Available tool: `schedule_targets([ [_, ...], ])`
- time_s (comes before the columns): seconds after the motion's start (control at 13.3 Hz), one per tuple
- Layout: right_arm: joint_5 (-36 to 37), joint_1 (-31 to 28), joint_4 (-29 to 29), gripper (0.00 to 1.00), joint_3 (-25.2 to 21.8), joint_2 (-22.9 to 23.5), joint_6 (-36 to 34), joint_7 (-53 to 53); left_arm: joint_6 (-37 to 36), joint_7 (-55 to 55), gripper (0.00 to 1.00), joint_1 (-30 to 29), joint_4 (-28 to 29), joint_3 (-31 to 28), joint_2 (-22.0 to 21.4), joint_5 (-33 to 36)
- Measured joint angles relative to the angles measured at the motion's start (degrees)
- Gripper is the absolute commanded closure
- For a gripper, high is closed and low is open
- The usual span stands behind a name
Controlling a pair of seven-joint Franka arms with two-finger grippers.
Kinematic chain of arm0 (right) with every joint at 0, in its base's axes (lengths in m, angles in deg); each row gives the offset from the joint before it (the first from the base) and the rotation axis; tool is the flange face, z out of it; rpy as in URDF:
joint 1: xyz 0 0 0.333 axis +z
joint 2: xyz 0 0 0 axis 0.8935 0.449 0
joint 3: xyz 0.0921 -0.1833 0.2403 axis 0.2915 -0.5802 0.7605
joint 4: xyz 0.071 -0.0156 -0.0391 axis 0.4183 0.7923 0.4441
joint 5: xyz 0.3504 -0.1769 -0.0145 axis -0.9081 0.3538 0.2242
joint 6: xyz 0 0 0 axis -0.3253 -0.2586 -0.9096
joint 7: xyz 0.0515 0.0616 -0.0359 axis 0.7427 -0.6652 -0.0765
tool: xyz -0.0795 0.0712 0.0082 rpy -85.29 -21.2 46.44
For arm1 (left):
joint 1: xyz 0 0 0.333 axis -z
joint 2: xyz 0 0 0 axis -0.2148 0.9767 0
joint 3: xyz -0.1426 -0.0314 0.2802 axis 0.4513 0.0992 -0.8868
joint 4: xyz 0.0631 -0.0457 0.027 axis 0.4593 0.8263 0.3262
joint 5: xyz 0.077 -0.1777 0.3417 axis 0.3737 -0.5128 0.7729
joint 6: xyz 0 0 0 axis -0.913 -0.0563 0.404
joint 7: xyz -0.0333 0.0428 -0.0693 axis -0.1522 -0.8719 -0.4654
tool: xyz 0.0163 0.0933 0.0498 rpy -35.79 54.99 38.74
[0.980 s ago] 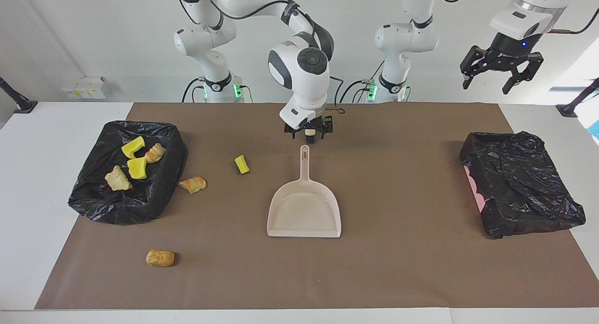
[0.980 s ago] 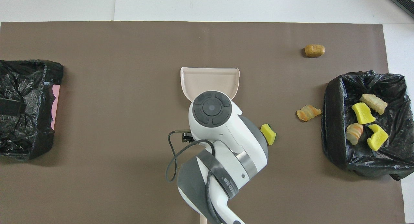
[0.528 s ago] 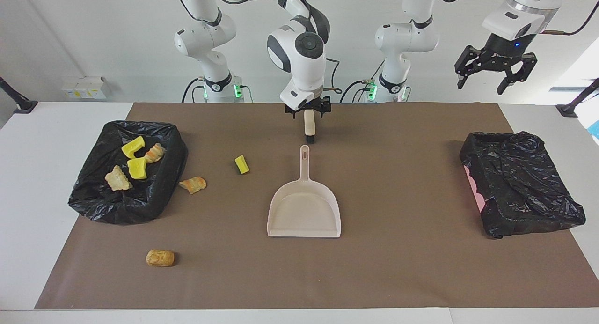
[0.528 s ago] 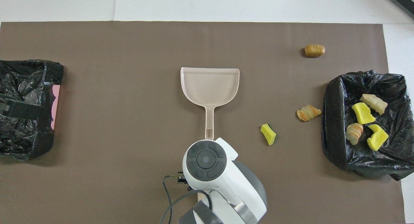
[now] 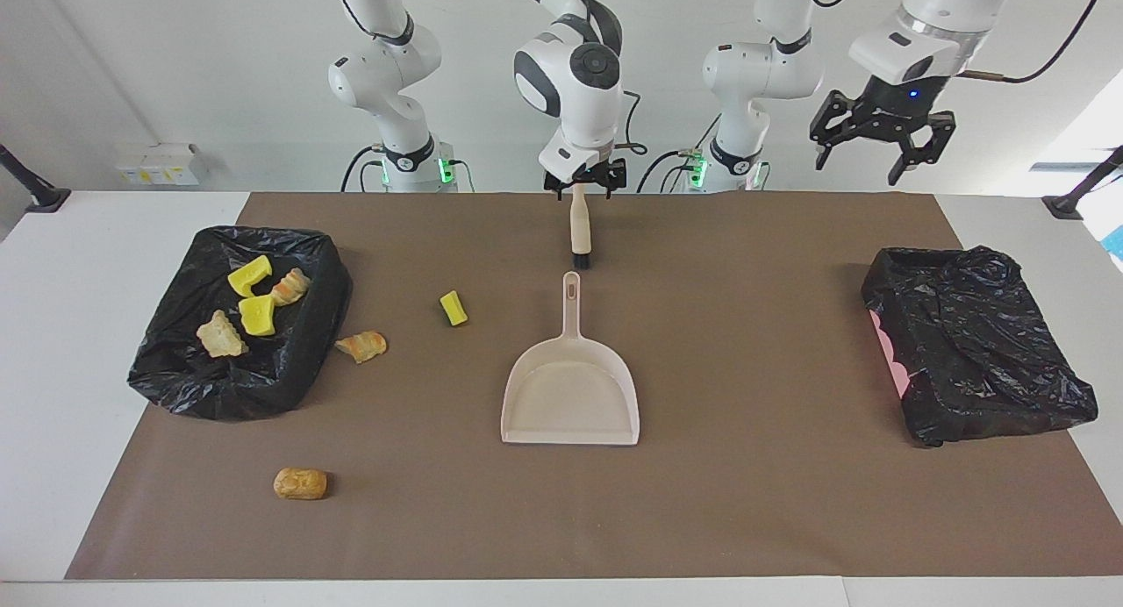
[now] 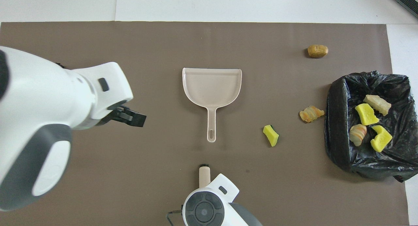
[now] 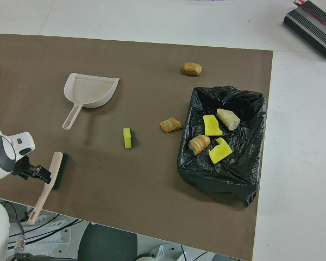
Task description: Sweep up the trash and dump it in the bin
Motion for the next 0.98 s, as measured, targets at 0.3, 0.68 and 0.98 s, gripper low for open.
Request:
schedule_targets([
  [0.3, -1.1, 2.0, 2.8, 0.15, 0.0, 0.7, 3.7, -1.7, 9.2, 12.0, 0.00, 8.3, 2.0, -0.1, 7.5, 1.1],
  [0.68, -2.6, 3.8, 3.4, 0.27, 0.0, 2.0, 4.0, -1.7, 19.2, 25.6, 0.00, 14.4, 2.0, -0.2, 16.1, 3.3],
  [0.98, -3.6, 4.8, 5.1, 0.37, 0.0, 2.4, 6.0, -1.7, 22.5, 28.5, 0.00, 14.4, 2.0, -0.7, 18.2, 3.3],
])
